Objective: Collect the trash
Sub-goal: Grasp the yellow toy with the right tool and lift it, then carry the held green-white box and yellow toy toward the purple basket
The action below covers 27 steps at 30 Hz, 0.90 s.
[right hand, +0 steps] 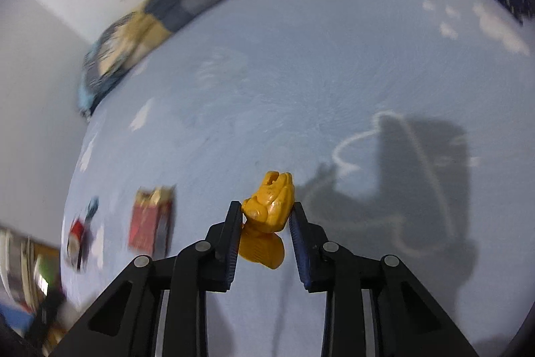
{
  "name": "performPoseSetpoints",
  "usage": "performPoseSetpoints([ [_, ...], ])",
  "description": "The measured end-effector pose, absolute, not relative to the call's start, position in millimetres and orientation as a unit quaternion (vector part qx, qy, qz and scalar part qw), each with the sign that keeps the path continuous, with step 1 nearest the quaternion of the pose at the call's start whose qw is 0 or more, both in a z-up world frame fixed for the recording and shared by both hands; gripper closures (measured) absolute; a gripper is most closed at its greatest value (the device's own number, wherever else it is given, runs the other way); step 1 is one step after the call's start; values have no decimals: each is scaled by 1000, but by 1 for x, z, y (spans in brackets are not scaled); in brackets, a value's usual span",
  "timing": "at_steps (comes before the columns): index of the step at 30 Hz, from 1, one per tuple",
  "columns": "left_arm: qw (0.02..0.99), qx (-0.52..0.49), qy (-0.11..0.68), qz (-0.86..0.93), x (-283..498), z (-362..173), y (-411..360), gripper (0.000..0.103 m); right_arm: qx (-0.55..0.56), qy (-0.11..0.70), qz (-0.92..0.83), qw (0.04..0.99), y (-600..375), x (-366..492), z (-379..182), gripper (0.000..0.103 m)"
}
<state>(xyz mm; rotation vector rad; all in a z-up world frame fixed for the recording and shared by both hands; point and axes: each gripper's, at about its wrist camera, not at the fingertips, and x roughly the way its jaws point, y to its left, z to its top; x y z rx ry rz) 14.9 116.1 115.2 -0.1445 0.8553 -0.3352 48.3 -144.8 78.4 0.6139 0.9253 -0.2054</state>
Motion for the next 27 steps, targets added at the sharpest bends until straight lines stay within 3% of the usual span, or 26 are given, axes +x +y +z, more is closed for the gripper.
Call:
performPoseSetpoints([
  [13,910,-3,357,-212,-49,131,79,72,252,355,-91,896,-114,-111,131,73],
  [27,910,-1,348,-228,-112,134,117,72,230,314,-91,916,-109,-160,142,73],
])
